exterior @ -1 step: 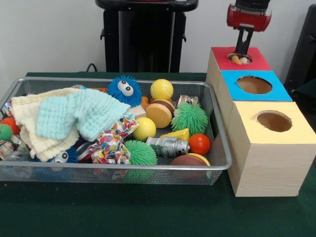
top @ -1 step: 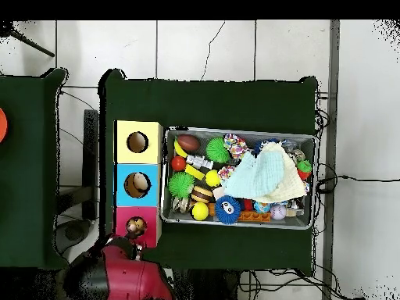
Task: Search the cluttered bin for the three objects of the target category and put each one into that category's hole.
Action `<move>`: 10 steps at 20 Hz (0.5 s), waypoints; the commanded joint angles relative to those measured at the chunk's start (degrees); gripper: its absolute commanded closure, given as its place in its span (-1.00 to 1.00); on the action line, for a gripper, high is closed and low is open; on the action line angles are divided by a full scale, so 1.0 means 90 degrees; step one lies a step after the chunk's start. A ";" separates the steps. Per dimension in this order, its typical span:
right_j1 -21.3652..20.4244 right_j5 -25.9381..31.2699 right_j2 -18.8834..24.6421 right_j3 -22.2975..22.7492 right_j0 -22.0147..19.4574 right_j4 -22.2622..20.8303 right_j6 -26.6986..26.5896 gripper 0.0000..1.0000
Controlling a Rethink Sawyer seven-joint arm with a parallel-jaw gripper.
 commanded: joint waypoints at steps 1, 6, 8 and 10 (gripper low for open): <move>-0.0639 0.1452 -0.0225 -0.0563 0.0033 0.0165 0.1385 1.00; -0.0494 0.1021 -0.0042 -0.0544 -0.0171 0.0184 0.1216 1.00; -0.0410 0.0721 0.0135 -0.0460 -0.0315 0.0201 0.1161 1.00; -0.0335 0.0357 0.0424 -0.0352 -0.0518 0.0250 0.1112 1.00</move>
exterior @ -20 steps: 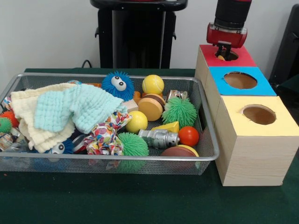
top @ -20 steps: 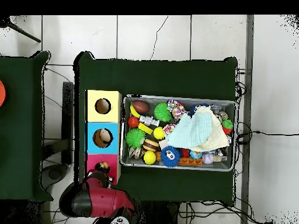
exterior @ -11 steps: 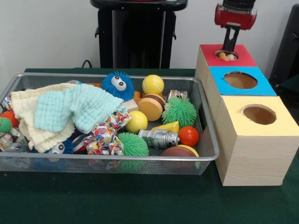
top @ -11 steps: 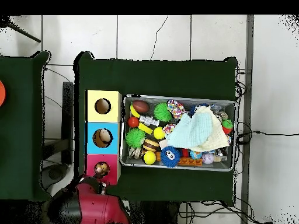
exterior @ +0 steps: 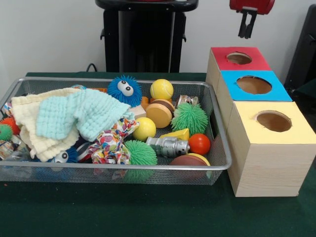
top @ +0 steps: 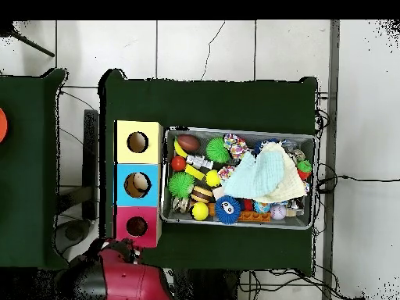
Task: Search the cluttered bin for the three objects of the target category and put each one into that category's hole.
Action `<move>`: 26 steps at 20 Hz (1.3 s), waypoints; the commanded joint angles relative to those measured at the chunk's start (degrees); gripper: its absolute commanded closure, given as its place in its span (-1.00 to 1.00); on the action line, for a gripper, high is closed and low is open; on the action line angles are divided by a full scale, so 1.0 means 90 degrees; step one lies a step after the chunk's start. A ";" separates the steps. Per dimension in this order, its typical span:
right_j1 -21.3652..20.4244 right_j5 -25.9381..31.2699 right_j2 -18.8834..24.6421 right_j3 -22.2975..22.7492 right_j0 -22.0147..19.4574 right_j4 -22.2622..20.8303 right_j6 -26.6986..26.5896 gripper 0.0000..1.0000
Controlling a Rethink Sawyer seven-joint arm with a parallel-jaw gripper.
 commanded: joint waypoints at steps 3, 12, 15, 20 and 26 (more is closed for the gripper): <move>0.0264 -0.0405 0.0286 -0.0517 -0.0321 0.0153 0.1198 1.00; 0.0557 0.0583 -0.0441 -0.1626 -0.0467 -0.0588 0.0382 1.00; 0.0596 0.0730 -0.0225 -0.1760 -0.0768 -0.0702 0.0180 1.00; 0.0650 0.0782 0.0136 -0.1974 -0.1280 -0.0980 -0.0188 1.00; 0.0756 0.1094 0.0467 -0.2444 -0.1830 -0.1295 -0.0528 1.00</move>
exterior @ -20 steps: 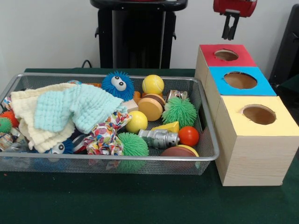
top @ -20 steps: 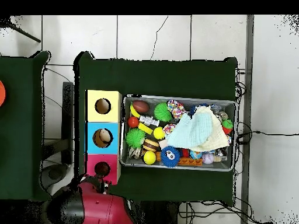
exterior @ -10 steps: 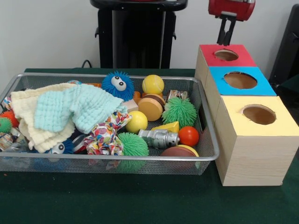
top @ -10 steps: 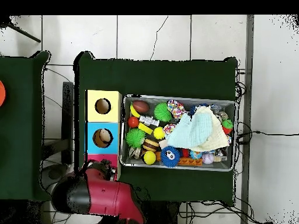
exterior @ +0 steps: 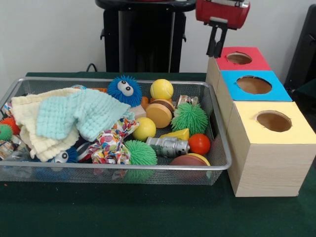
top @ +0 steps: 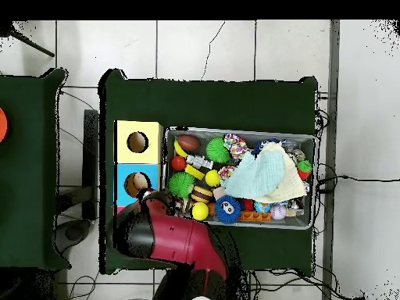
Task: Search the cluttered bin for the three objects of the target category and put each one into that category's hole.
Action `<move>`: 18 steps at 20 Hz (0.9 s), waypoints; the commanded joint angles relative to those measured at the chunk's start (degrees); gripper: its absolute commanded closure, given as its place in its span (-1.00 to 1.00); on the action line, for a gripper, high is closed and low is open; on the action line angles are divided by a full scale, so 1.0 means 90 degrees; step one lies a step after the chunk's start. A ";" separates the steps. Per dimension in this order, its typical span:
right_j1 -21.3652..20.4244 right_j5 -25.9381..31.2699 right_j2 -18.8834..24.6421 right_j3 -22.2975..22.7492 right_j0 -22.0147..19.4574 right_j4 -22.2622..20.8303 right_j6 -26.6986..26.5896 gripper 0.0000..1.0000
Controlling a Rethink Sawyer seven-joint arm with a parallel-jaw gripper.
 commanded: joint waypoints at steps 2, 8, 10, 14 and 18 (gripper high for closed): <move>0.0345 0.0991 0.0890 -0.0887 -0.0755 -0.0604 -0.0617 1.00; 0.0520 0.1098 0.1262 -0.1250 -0.1319 -0.1061 -0.0860 1.00; 0.0586 0.1010 0.1408 -0.1301 -0.1555 -0.1214 -0.0957 1.00; 0.0815 0.0950 0.1538 -0.1612 -0.1856 -0.1567 -0.0976 1.00; 0.1036 0.1118 0.1668 -0.2001 -0.2140 -0.1917 -0.1093 1.00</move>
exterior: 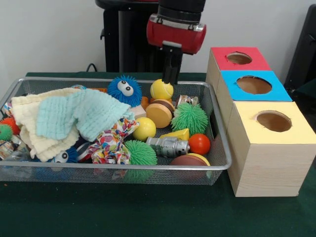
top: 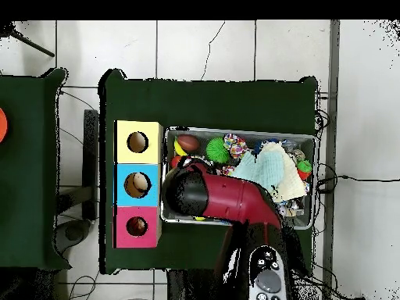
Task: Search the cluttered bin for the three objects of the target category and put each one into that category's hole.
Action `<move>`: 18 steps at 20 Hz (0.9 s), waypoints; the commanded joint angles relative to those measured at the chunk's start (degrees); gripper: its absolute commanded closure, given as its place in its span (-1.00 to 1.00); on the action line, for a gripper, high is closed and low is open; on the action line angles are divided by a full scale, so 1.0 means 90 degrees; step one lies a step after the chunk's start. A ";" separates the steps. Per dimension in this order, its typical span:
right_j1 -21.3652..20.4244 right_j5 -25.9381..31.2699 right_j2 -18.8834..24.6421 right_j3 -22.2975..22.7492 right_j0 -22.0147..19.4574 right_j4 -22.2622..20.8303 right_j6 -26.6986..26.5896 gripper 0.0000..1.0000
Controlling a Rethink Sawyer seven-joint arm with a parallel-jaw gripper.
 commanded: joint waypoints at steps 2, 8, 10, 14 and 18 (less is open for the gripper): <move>0.0596 0.0961 0.0779 -0.0968 -0.0528 -0.0853 -0.1178 1.00; 0.0595 0.1060 0.1028 -0.1143 -0.0950 -0.1282 -0.1310 1.00; 0.0493 0.0947 0.1149 -0.0966 -0.1143 -0.1402 -0.1343 1.00; 0.0331 0.0948 0.1548 -0.0752 -0.1618 -0.1563 -0.1527 1.00; 0.0250 0.0879 0.2000 -0.0602 -0.2153 -0.1736 -0.1750 1.00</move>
